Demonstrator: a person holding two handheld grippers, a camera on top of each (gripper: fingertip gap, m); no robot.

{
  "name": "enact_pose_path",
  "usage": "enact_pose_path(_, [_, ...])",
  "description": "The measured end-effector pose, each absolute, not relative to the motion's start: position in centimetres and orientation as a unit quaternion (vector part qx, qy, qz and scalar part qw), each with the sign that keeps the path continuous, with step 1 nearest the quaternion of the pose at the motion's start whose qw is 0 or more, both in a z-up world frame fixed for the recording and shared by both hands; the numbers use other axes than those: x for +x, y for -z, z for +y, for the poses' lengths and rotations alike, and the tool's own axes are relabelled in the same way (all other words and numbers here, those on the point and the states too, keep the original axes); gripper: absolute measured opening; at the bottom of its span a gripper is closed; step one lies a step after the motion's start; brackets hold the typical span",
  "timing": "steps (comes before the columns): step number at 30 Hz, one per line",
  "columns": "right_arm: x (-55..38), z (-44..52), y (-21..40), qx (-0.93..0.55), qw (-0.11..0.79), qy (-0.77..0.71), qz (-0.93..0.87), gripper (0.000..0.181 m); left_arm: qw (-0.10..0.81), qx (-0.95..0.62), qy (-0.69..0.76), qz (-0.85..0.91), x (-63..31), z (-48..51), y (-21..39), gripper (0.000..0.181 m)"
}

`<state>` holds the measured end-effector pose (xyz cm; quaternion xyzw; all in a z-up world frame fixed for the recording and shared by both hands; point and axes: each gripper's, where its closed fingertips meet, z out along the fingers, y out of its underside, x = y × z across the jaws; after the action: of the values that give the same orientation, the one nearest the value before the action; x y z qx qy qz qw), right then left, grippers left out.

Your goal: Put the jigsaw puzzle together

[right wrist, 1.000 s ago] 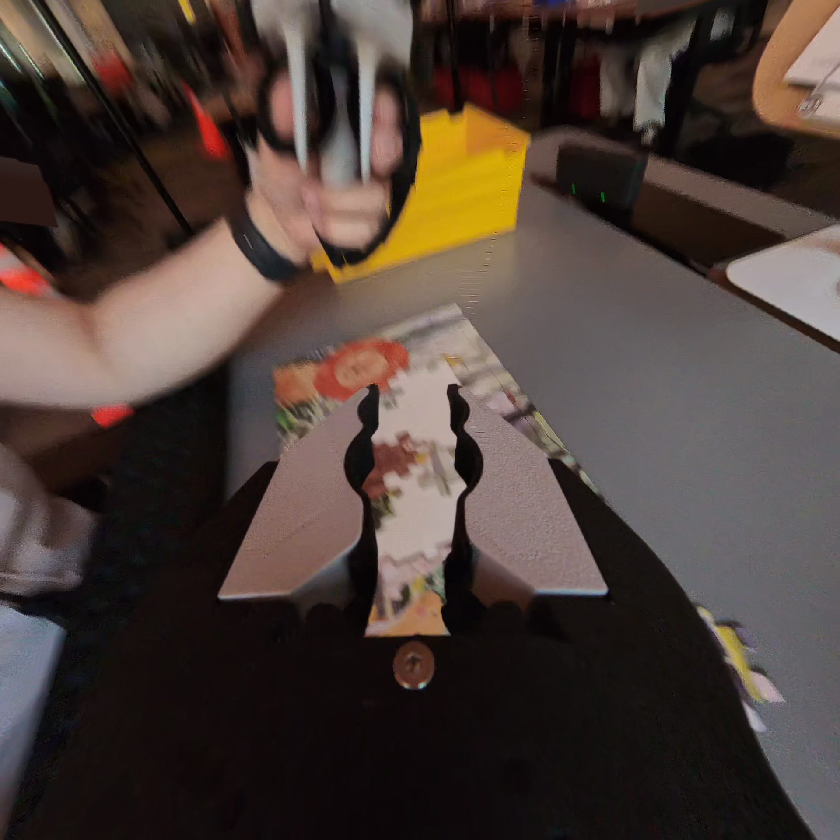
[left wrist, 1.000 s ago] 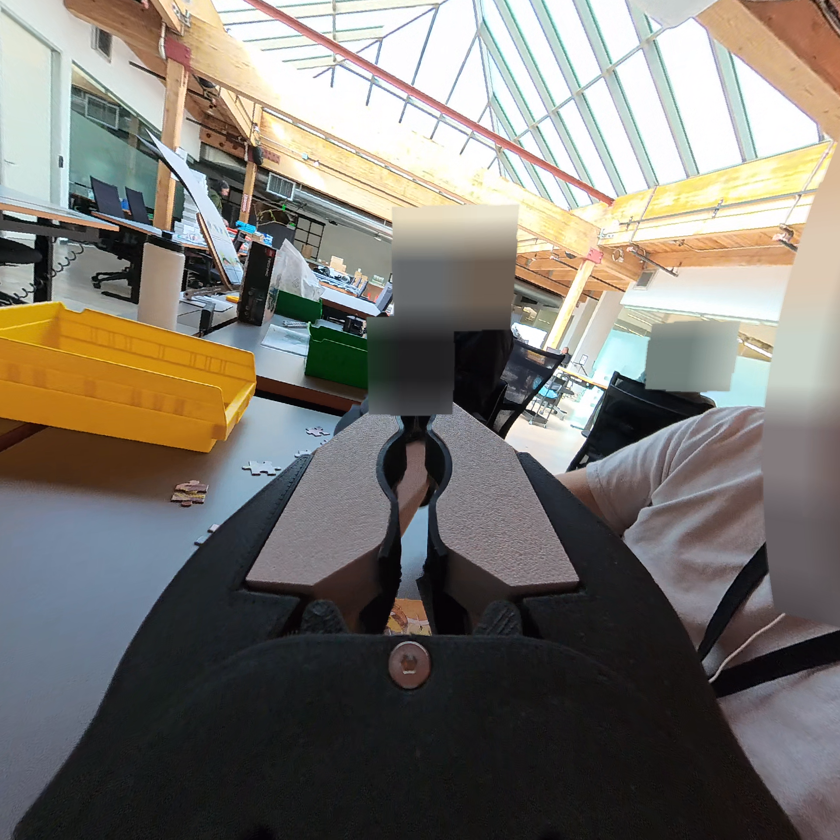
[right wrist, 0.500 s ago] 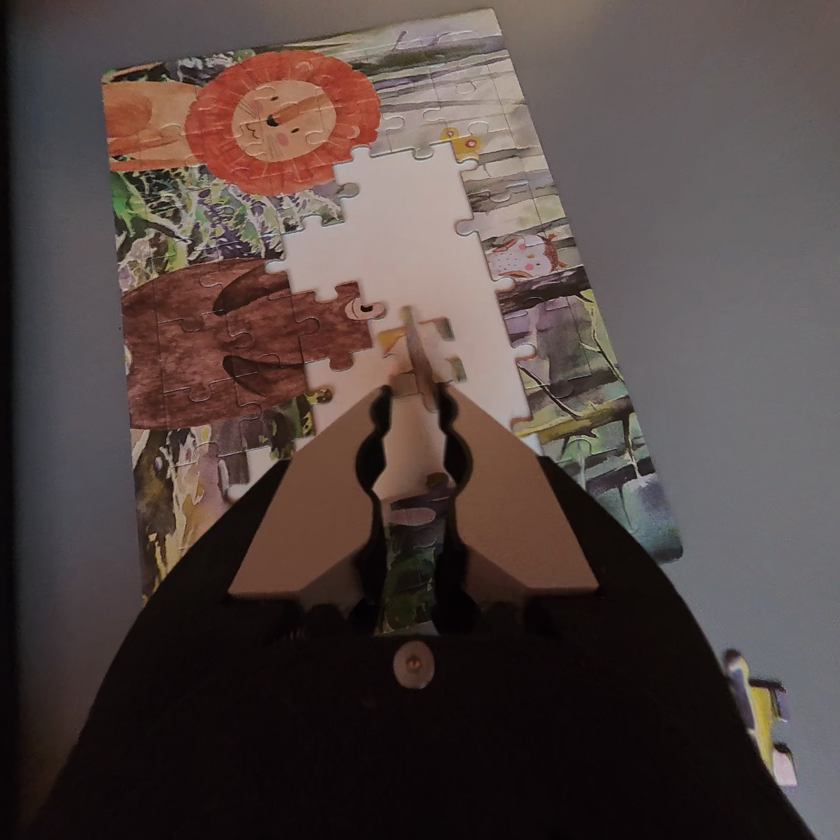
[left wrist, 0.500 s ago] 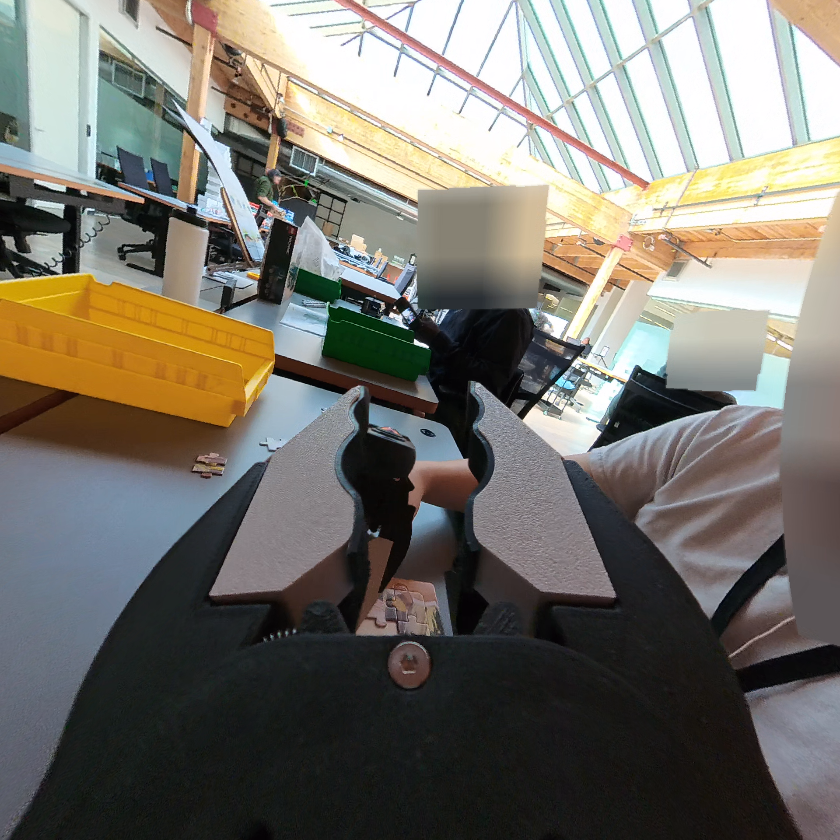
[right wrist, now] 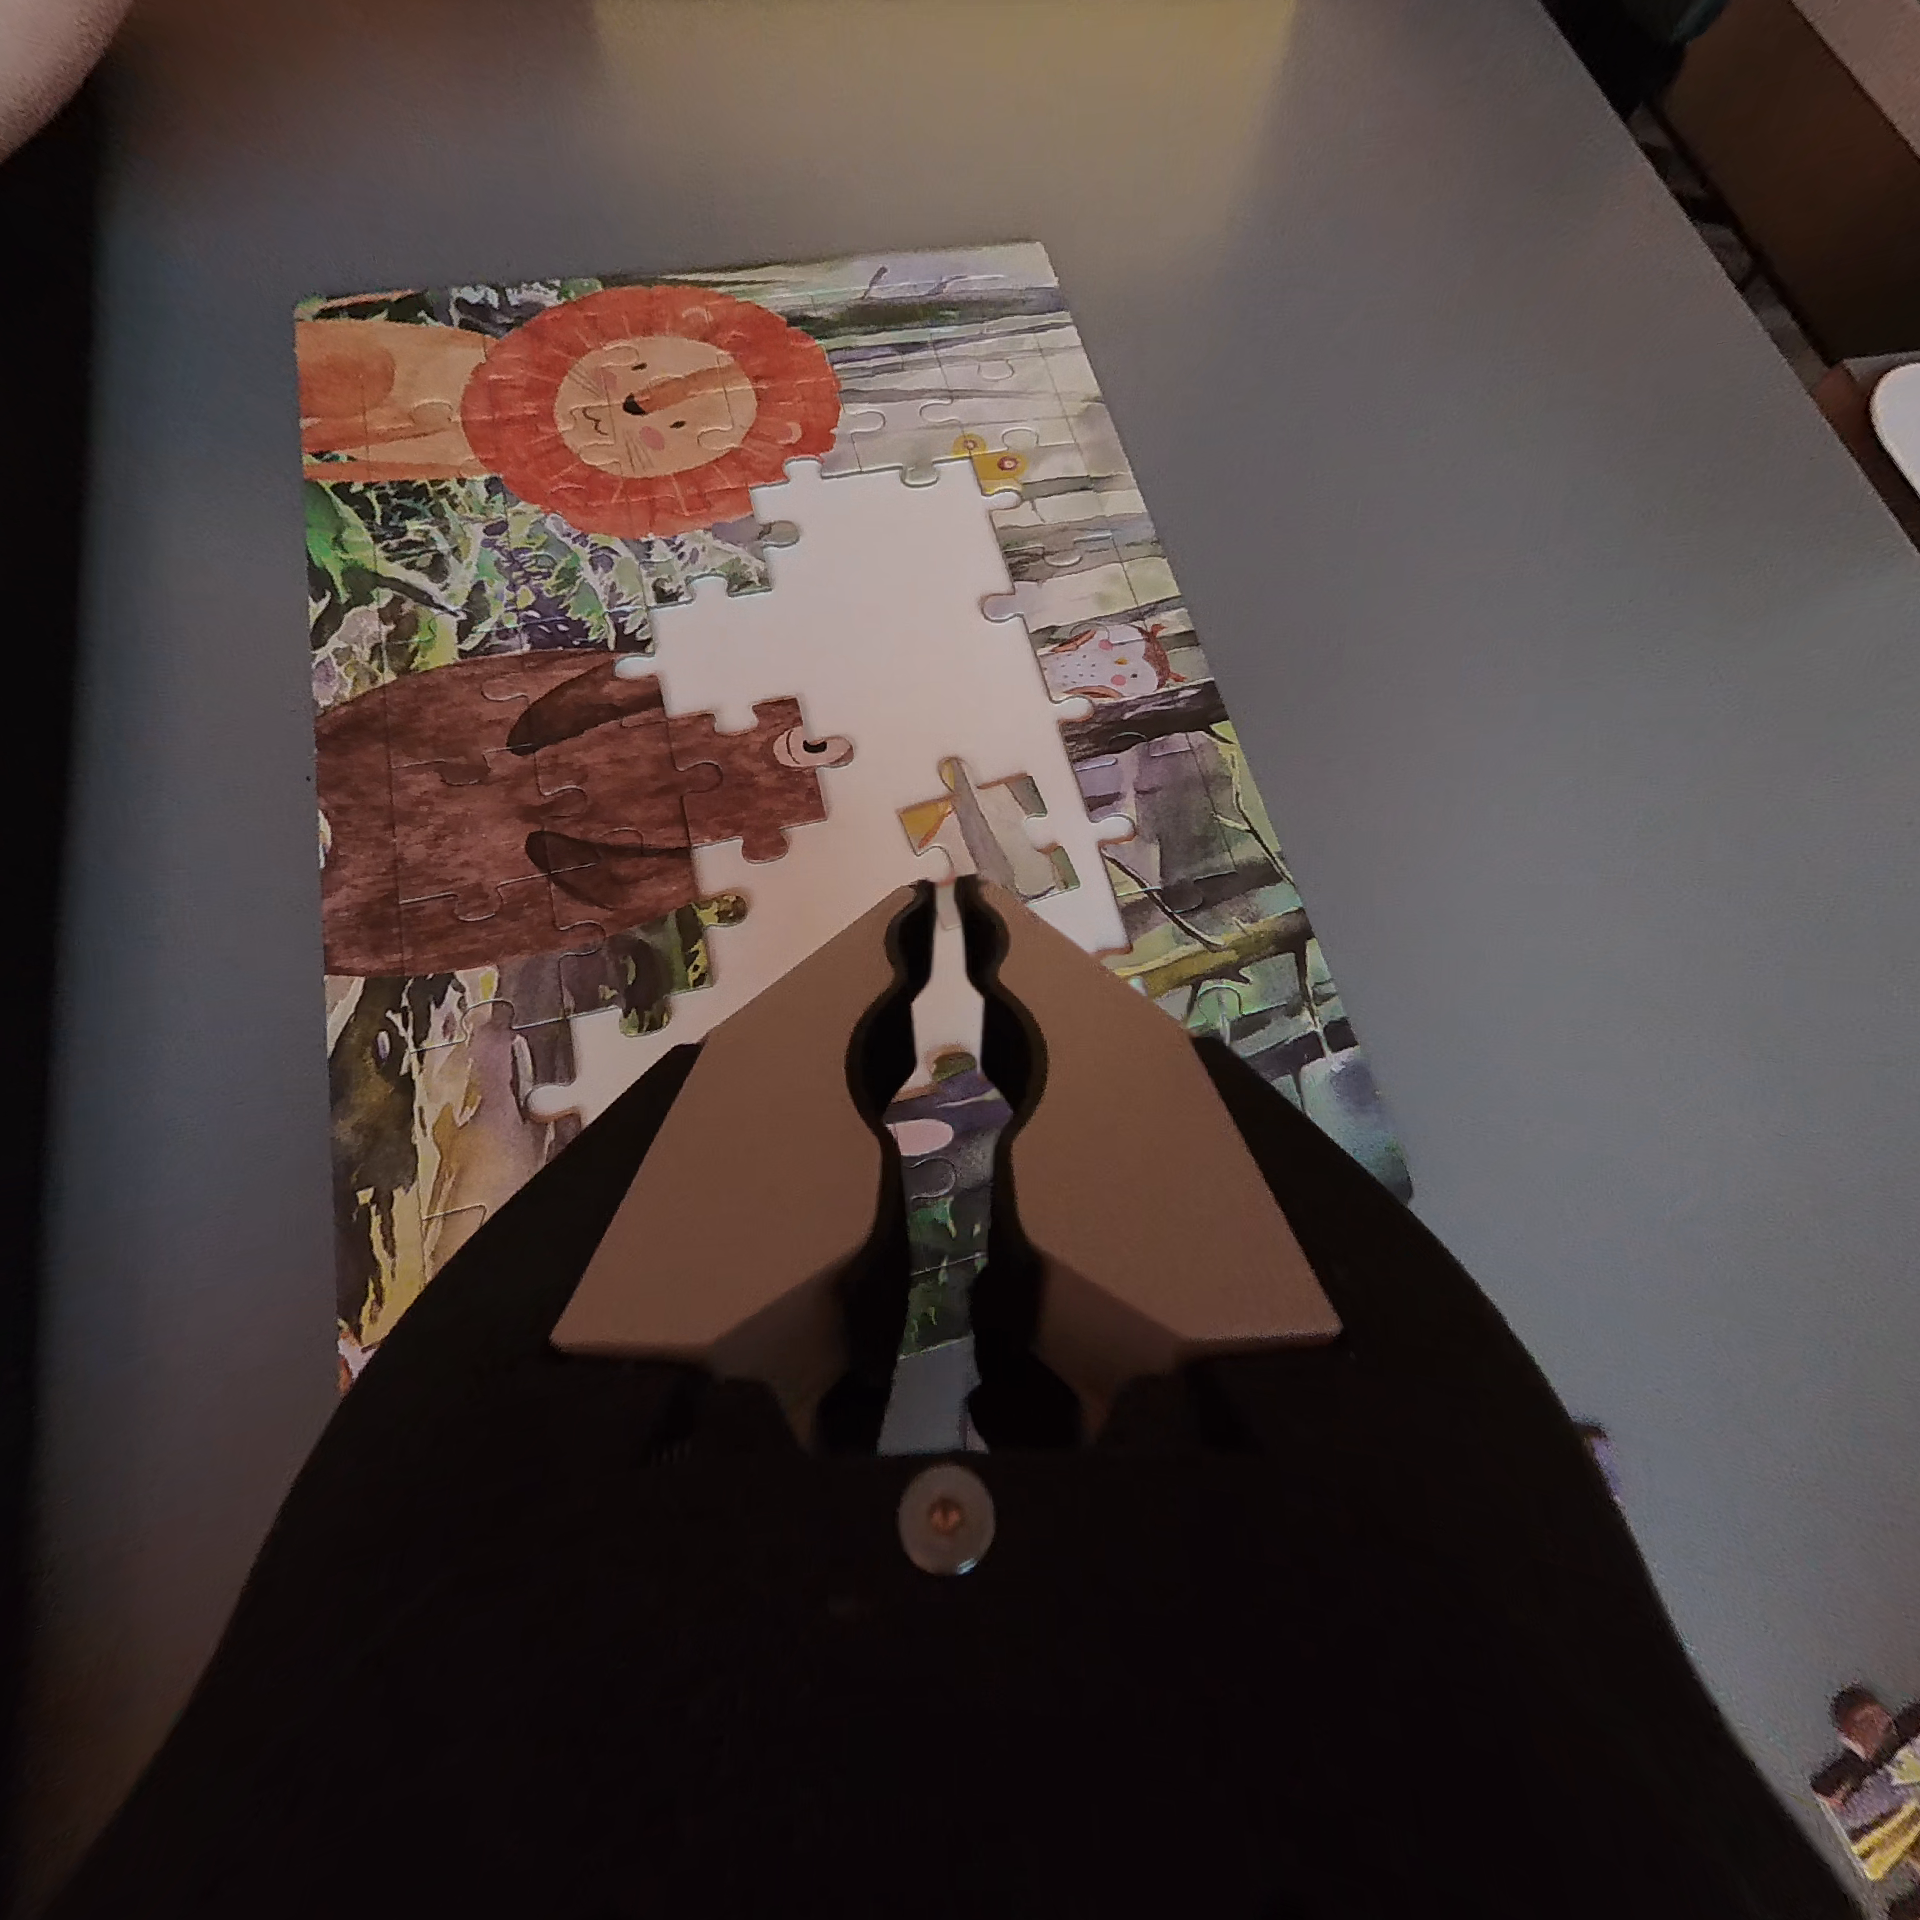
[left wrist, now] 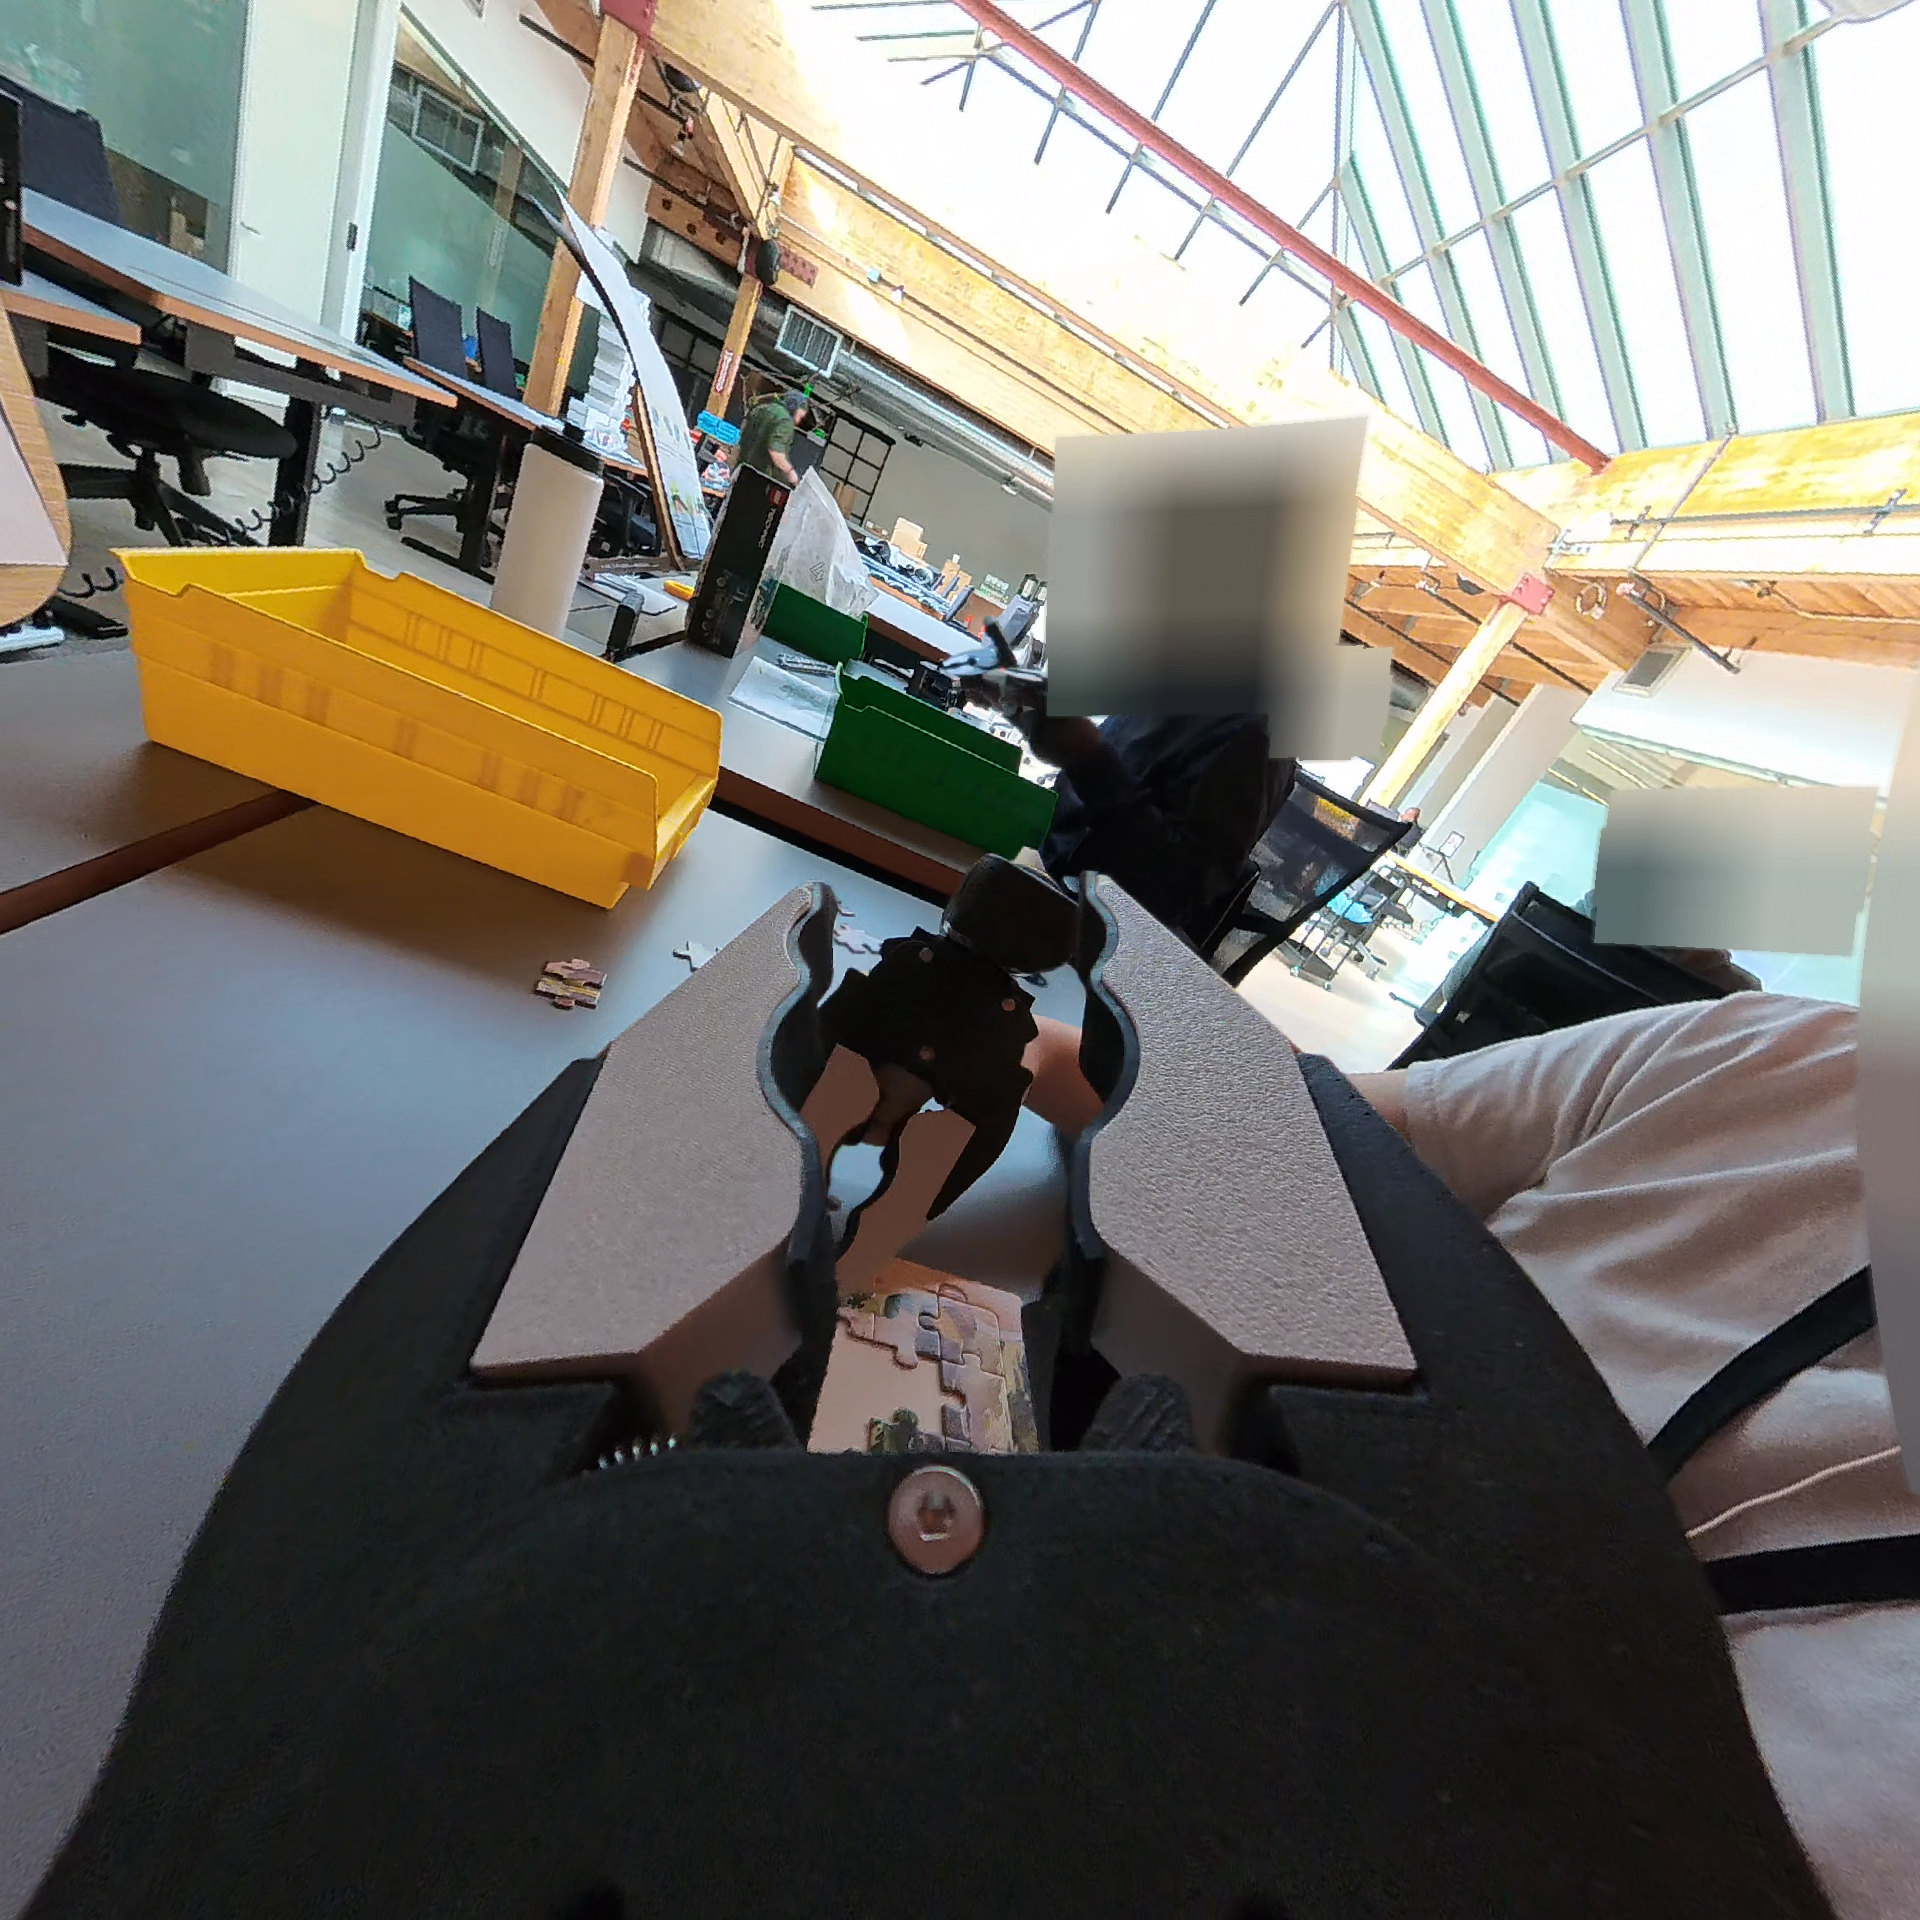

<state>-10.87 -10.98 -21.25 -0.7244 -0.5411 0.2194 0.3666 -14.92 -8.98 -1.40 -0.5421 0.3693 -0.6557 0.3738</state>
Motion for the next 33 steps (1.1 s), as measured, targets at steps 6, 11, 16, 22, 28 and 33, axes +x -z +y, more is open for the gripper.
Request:
enact_pose_path(6, [-10.8,-9.8,23.3,-0.759,0.339,-0.222,-0.51,0.028,0.371,-0.542,0.658,0.369,-14.9,-8.9,1.5,0.044])
enact_pose_path(11, [-10.9,-9.8,24.3,-0.765,0.325,-0.206,-0.516,0.027,0.369,-0.545,0.655,0.372,-14.6,-8.9,1.8,0.044])
enact_pose_path(16, [-10.9,-9.6,24.3,-0.769,0.322,-0.215,-0.508,0.021,0.363,-0.549,0.654,0.373,-14.3,-8.9,2.1,0.043])
enact_pose_path(22, [-10.9,-9.6,24.2,-0.757,0.335,-0.174,-0.534,0.02,0.353,-0.608,0.597,0.387,-14.0,-7.7,5.1,0.044])
enact_pose_path(28, [-10.7,-9.7,24.0,-0.747,0.343,-0.138,-0.552,0.02,0.322,-0.693,0.393,0.511,-14.5,-6.9,13.6,0.051])
enact_pose_path(33, [-10.7,-9.7,23.9,-0.729,0.357,-0.104,-0.575,0.02,0.289,-0.666,0.305,0.617,-12.9,-8.9,17.9,0.058])
